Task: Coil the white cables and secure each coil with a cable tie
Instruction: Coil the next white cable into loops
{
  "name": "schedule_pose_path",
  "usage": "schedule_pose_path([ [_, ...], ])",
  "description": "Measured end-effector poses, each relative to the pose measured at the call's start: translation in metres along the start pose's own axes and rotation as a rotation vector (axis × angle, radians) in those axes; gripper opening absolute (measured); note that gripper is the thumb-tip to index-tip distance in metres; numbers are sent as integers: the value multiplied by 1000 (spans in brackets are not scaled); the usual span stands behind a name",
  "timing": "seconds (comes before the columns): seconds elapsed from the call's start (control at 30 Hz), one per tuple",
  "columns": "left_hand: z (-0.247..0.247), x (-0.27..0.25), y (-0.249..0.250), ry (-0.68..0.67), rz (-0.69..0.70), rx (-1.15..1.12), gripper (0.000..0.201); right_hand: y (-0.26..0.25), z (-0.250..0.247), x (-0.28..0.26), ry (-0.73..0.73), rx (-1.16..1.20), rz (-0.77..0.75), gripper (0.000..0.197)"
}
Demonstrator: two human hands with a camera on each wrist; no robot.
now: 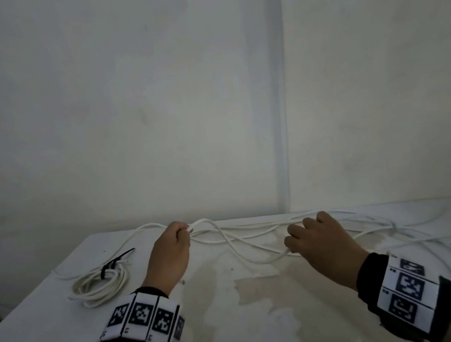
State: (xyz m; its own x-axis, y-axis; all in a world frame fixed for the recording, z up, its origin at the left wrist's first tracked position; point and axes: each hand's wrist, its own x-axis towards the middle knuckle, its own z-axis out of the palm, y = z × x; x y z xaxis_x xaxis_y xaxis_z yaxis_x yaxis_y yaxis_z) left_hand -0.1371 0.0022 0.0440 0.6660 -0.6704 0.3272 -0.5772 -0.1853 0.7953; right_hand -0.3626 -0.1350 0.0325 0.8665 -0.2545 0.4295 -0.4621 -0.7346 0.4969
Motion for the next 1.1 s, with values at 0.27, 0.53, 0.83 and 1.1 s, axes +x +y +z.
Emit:
schedule_pose_path([
  [0.27, 19, -30, 51, -211, 138, -96, 29, 10, -19, -37, 322, 221, -93, 22],
  [0.53, 39, -52, 81, -392, 101, -143, 29, 10, -37, -42, 384, 515, -25, 35],
  [0.83, 45, -76, 115, -561, 82, -203, 29, 18, -57, -36, 222, 925, 119, 44],
  [1.1, 40, -89, 122, -583, 144, -231, 30, 28, -64, -31, 85, 1123, 302, 20],
])
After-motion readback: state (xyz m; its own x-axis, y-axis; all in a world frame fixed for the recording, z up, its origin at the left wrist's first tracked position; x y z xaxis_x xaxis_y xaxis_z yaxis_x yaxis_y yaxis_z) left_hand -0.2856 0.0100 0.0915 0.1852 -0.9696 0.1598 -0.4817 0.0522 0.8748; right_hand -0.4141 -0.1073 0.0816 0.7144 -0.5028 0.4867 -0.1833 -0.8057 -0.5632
